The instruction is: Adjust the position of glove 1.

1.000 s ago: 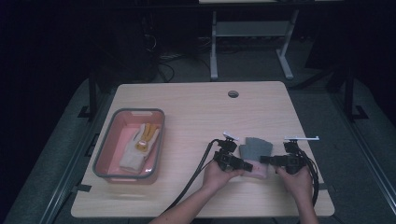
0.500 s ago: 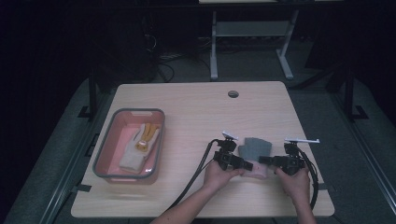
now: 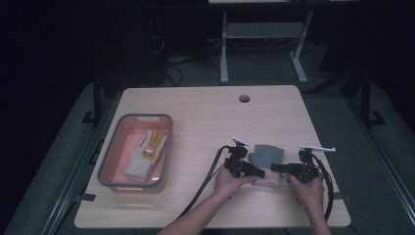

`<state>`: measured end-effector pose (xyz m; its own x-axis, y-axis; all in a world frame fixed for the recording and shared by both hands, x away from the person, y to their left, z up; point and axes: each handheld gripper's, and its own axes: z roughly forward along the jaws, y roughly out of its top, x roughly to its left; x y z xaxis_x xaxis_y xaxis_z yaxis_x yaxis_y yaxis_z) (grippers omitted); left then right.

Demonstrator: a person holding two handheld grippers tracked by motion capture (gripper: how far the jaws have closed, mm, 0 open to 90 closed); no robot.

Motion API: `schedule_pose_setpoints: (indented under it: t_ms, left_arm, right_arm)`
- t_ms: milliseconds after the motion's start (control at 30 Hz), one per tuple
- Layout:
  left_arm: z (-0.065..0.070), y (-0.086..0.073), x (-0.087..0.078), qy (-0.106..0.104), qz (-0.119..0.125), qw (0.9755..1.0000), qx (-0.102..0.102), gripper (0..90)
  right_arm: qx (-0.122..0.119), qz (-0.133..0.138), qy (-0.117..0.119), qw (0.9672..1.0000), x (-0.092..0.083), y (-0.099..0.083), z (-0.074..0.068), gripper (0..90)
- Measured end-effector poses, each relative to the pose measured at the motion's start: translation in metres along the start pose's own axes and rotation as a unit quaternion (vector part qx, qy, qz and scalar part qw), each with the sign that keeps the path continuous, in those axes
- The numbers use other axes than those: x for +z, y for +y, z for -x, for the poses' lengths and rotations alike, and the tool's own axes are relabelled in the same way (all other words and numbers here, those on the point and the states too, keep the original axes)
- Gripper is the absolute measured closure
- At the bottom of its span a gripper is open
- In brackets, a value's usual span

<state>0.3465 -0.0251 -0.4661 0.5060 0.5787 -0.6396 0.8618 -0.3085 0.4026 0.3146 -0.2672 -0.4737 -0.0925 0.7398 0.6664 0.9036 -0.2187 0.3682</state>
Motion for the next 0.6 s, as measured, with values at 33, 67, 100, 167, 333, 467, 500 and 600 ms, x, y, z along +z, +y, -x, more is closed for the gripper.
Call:
schedule_pose_setpoints:
  t_ms: [33,67,100,167,333,467,500,600]
  left_arm:
    - [0.0,0.0,0.0,-0.001,0.002,1.0,0.0,59.1]
    - [0.0,0.0,0.0,0.0,0.001,1.0,0.001,59.6]
    - [0.001,0.001,-0.001,0.0,0.001,1.0,0.003,60.0]
    - [0.001,0.001,-0.002,0.001,0.001,1.0,0.006,60.5]
    - [0.001,0.001,-0.006,0.005,-0.003,0.9998,0.018,61.1]
    - [0.0,0.0,-0.009,0.006,-0.002,0.9998,0.021,61.6]
    - [0.0,0.0,-0.01,0.006,0.0,0.9998,0.02,62.0]
    - [0.0,0.0,-0.013,0.004,0.002,0.9998,0.021,62.8]
  right_arm:
    - [-0.002,0.001,-0.001,1.0,0.0,0.0,0.0,75.3]
    - [-0.005,0.001,-0.001,1.0,0.0,0.0,-0.001,75.8]
    - [-0.006,0.001,-0.002,1.0,-0.001,0.0,-0.001,76.2]
    - [-0.007,0.003,0.0,1.0,-0.001,0.0,-0.003,76.6]
    - [-0.015,0.005,0.003,0.9999,-0.003,0.0,-0.007,77.0]
    - [-0.021,0.008,0.006,0.9997,-0.003,0.0,-0.011,77.2]
    - [-0.023,0.008,0.009,0.9997,-0.004,0.0,-0.012,77.3]
    - [-0.022,0.01,0.015,0.9996,-0.005,-0.001,-0.015,77.4]
